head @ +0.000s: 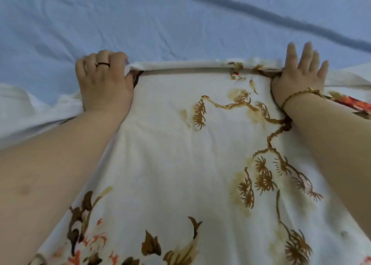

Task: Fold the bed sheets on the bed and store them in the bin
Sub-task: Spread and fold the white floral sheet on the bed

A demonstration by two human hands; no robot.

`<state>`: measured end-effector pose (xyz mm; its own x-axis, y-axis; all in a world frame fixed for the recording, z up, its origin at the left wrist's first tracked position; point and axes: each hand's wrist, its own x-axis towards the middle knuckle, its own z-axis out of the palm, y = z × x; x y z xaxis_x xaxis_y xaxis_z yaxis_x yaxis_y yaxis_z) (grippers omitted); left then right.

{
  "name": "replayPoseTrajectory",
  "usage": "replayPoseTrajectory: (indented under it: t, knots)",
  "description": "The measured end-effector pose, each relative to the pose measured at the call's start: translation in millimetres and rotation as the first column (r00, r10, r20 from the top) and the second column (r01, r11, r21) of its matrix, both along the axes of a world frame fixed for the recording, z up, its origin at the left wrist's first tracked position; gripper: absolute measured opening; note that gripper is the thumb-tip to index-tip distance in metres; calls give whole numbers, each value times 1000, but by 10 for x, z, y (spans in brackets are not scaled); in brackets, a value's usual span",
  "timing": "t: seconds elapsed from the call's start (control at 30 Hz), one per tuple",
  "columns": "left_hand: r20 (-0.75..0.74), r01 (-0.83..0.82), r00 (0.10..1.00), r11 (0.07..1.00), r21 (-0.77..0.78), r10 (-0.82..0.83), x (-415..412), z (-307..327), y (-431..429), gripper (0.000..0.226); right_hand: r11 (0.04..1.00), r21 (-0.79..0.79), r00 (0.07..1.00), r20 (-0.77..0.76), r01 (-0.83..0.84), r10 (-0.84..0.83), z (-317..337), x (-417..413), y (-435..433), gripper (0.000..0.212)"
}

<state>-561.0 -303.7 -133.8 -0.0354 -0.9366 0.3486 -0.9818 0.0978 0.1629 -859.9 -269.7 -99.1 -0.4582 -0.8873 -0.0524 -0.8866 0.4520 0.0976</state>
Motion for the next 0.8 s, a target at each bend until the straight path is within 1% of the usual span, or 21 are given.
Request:
replayPoseTrajectory:
  t: [0.03, 0.1, 0.17, 0.23, 0.27, 0.33, 0.37, 0.47, 0.5, 0.57, 0.63, 0.67, 0.7, 0.77, 0.8]
  knots:
    - [-14, 30, 999, 1000, -8, -30, -8, 27, 11, 39, 1000, 10, 999, -33, -17, 17, 37, -26, 85, 59]
    - [-9, 82, 997, 997, -7, -82, 2, 39, 107, 46, 999, 5, 998, -24, -52, 52, 80, -3, 368, 61]
    - [36, 181, 983, 983, -44, -179, 11, 11, 306, 45, 999, 7, 998, 44, -49, 49, 76, 39, 790, 62]
    - [57, 329, 944, 941, -77, -325, -9, -9, 690, 41, 998, 59, 991, 133, 16, -24, 98, 20, 1349, 60]
    - [34, 389, 921, 920, -43, -388, -26, -21, 930, 39, 992, 113, 982, 170, 61, -79, 117, -8, 1637, 59]
    - [-38, 459, 888, 881, 117, -458, -108, -20, 1455, 49, 970, 202, 956, 230, 133, -179, 175, -62, 2211, 59]
    - [-60, 467, 883, 860, 206, -466, -140, -22, 1679, 55, 961, 236, 947, 248, 144, -202, 168, -54, 2416, 58]
    - [-83, 526, 842, 776, 348, -533, -349, 80, 2300, 59, 930, 325, 924, 277, 170, -265, 317, -19, 3090, 57]
    - [-96, 555, 820, 744, 373, -564, -459, 129, 2485, 59, 918, 352, 914, 284, 181, -289, 390, -30, 3312, 56]
    - [-94, 570, 802, 709, 414, -590, -607, 187, 2750, 59, 900, 402, 899, 313, 167, -307, 435, -78, 3627, 60]
    - [-71, 589, 763, 647, 484, -642, -745, 218, 2951, 59, 878, 445, 873, 344, 173, -346, 479, -181, 3908, 63]
    - [-59, 610, 736, 623, 489, -674, -859, 237, 3060, 56, 871, 452, 859, 352, 191, -372, 521, -286, 4081, 64]
    - [-40, 615, 723, 617, 491, -689, -950, 253, 3128, 57, 862, 459, 844, 358, 215, -401, 537, -379, 4200, 64]
    - [10, 636, 694, 619, 460, -720, -1186, 228, 3281, 69, 854, 456, 827, 359, 249, -433, 554, -623, 4460, 64]
    - [50, 638, 689, 639, 429, -723, -1284, 189, 3332, 74, 851, 459, 826, 353, 257, -440, 539, -721, 4555, 65]
